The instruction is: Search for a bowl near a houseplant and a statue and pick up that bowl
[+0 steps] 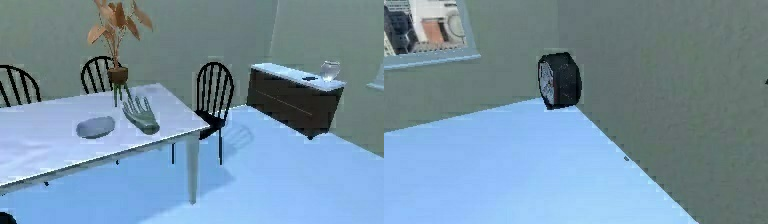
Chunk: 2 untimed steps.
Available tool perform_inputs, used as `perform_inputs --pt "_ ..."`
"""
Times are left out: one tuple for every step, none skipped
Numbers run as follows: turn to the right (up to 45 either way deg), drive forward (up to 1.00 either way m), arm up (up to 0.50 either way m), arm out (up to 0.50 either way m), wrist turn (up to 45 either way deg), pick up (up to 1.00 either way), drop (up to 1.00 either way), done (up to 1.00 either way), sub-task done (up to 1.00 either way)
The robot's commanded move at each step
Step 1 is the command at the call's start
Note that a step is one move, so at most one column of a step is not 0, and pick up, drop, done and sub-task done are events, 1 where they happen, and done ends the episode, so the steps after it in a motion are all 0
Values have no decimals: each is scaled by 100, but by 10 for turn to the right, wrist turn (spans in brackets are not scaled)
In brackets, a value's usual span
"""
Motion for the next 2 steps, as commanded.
perform_inputs --pt "-270 0 0 0 0 0 0 0 0" --pt "0 25 0 0 0 0 0 0 0"
